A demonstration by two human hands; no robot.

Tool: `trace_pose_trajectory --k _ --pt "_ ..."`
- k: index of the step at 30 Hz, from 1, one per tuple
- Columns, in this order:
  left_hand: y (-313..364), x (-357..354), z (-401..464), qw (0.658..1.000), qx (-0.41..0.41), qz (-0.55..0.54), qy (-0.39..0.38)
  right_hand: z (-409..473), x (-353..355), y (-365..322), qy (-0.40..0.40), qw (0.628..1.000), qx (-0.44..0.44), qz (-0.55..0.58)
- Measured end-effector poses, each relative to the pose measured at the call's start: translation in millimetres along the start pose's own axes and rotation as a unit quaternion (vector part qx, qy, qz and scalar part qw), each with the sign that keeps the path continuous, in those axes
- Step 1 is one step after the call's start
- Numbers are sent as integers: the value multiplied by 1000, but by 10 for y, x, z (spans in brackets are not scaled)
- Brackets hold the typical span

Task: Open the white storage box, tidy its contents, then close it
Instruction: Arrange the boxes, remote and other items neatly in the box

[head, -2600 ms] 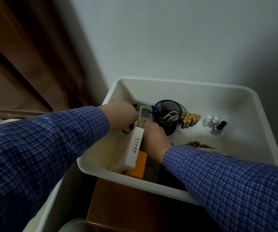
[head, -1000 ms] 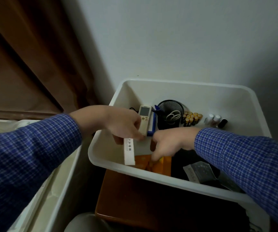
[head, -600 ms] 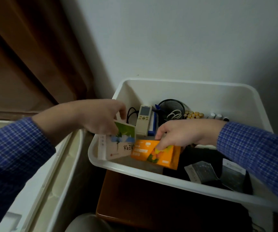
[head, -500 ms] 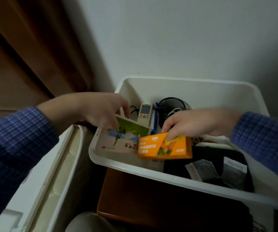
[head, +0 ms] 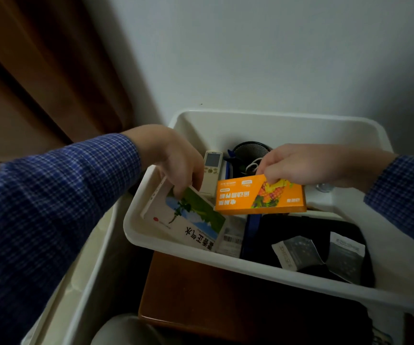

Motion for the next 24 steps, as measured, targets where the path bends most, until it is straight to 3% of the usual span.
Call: trace_pose_trajectory --k 5,11,15,20,24 --pt "17 -144 68 999 17 -37 -33 42 -46 71 6 1000 -9 18" --pt "-84 -143 -14 998 23 -57 17 -29 -97 49 -3 999 -21 29" --pt "86 -244 72 995 50 68 44 -22 -90 46 14 999 -29 32" --pt "347 -372 186 968 42 197 149 -71 -50 52 26 999 -29 34" --pt "645 -540 345 988 -16 134 74 -198 51 67 57 997 -31 -44"
Point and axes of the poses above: each hand's wrist, its own z-axis towards the middle knuckle, its own x-axis out of the back of the hand, y = z × x, the point moved 4 cm from there along z, towards the middle knuckle, and after that the axes turned 6 degrees about x, right-handed, at the moved point
